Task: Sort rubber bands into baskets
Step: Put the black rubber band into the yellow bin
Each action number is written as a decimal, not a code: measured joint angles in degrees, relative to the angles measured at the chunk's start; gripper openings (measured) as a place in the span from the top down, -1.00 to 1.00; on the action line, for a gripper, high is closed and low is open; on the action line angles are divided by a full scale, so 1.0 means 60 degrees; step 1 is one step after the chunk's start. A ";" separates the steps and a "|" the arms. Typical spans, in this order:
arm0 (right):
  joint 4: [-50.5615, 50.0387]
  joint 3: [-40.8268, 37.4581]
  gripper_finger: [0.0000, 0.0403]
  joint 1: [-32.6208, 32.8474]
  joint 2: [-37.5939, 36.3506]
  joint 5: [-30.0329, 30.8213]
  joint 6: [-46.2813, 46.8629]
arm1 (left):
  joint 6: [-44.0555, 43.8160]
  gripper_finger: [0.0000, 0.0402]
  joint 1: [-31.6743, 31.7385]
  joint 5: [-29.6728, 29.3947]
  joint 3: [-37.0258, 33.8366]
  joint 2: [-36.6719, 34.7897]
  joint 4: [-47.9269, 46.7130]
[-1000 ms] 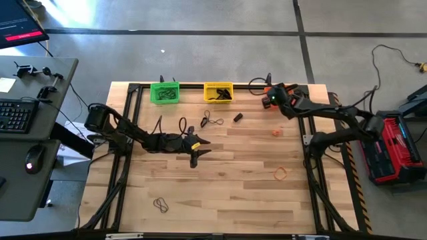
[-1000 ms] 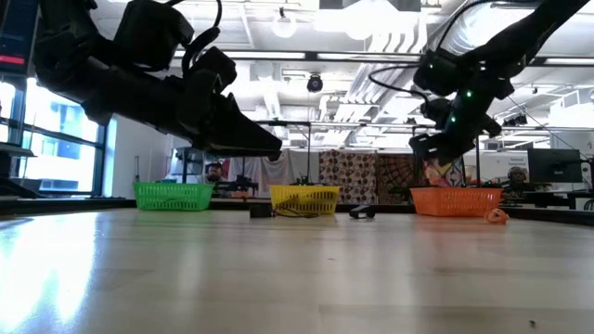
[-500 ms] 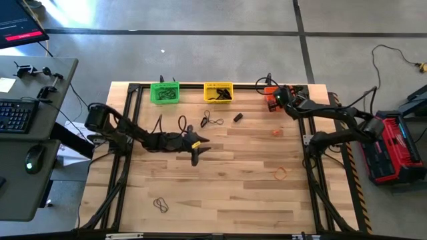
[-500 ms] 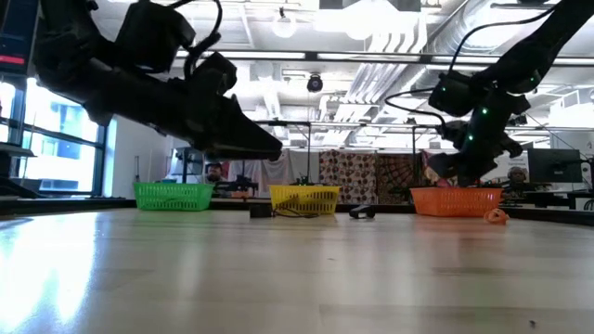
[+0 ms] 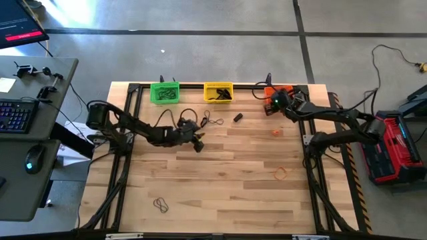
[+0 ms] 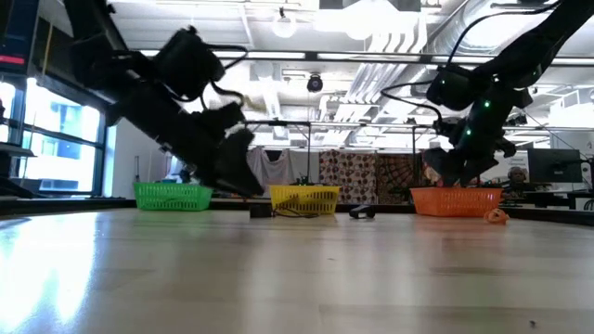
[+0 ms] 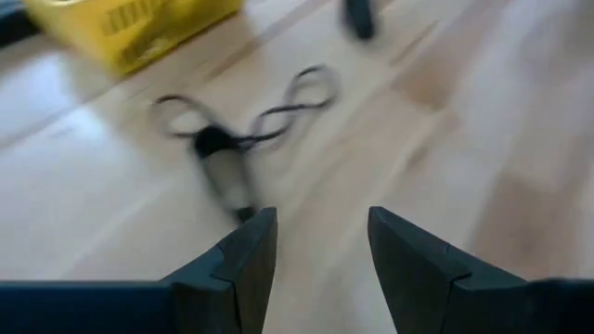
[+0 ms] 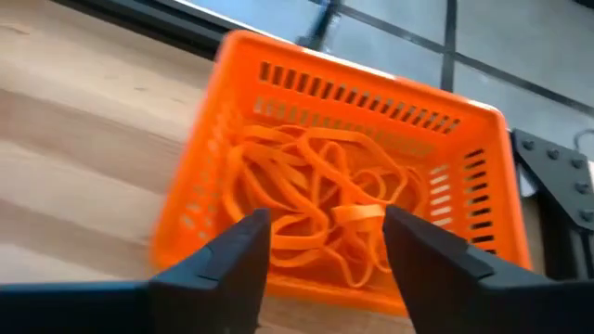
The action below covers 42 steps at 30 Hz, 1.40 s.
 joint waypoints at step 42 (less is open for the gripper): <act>0.1089 0.0011 -0.13 0.1900 -0.0180 -0.0028 0.0094 | 0.1799 0.96 0.1551 0.0583 0.1561 -0.0180 -0.1645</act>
